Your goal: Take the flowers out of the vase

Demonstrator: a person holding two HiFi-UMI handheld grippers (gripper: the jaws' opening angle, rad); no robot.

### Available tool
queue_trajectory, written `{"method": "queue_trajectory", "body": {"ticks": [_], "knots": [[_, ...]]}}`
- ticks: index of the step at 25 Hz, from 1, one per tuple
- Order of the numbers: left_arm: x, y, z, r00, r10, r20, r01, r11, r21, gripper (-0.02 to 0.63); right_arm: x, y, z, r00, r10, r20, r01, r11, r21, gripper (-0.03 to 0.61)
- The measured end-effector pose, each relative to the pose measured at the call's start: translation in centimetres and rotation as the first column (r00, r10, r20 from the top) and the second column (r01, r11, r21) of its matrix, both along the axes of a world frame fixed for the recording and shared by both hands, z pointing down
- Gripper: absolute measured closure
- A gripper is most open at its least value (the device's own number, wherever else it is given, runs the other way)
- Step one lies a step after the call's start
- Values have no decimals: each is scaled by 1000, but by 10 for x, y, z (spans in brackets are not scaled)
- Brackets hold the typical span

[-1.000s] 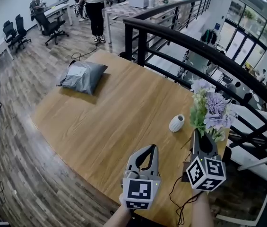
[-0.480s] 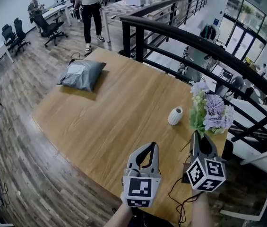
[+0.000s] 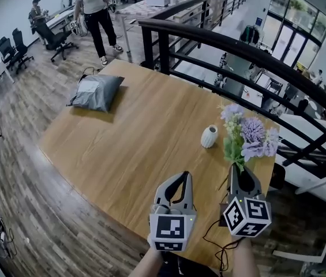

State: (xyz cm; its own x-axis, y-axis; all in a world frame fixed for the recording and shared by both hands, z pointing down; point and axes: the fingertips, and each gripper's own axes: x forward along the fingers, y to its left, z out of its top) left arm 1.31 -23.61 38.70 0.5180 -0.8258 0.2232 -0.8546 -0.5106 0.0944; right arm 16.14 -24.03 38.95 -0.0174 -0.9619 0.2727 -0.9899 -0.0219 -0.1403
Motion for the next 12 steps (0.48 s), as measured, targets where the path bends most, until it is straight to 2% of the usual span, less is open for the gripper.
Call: {"method": "queue_trajectory", "body": {"ticks": [12], "knots": [[3,7,1,1000,4,5,-4,1000,-3,571,-6,15,6,999,1,40,-1,1000,0,520]]}}
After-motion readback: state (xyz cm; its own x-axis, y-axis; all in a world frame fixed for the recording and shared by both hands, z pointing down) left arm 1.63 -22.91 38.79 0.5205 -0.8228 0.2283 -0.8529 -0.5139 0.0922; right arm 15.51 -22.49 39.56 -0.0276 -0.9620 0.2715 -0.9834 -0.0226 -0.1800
